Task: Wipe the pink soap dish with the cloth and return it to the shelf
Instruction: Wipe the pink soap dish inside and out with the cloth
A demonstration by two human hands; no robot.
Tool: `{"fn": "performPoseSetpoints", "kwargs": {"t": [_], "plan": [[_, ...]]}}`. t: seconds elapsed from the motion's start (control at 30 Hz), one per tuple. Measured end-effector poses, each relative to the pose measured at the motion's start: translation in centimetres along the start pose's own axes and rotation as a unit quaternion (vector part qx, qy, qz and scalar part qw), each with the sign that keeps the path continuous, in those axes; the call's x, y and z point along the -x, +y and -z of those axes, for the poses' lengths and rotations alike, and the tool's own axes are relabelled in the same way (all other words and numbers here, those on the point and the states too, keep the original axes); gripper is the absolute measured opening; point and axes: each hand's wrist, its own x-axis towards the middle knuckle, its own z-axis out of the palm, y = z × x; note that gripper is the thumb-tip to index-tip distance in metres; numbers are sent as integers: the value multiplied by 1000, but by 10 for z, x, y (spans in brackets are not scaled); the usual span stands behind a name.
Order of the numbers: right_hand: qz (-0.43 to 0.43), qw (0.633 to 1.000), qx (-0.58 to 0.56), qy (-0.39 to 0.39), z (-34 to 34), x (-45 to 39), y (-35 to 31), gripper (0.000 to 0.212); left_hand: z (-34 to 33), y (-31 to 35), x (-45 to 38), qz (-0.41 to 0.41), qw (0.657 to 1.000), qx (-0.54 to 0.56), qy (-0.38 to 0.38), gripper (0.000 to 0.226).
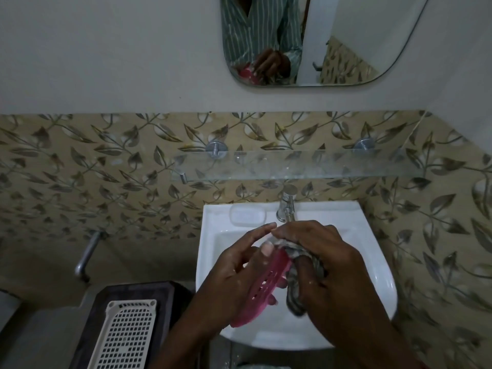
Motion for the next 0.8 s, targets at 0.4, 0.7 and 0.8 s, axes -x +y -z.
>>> {"fn": "performPoseSetpoints", "kwargs": {"t": [0.4,0.7,0.8], "plan": [[21,999,4,-29,1,1,29,30,5,-5,3,40,992,-115,28,90],[-13,999,-15,29,-5,4,64,27,17,-16,-4,266,946,184,-6,48],[-71,996,-43,29,-5,6,66,22,16,-22,-7,234,954,183,32,34]]}}
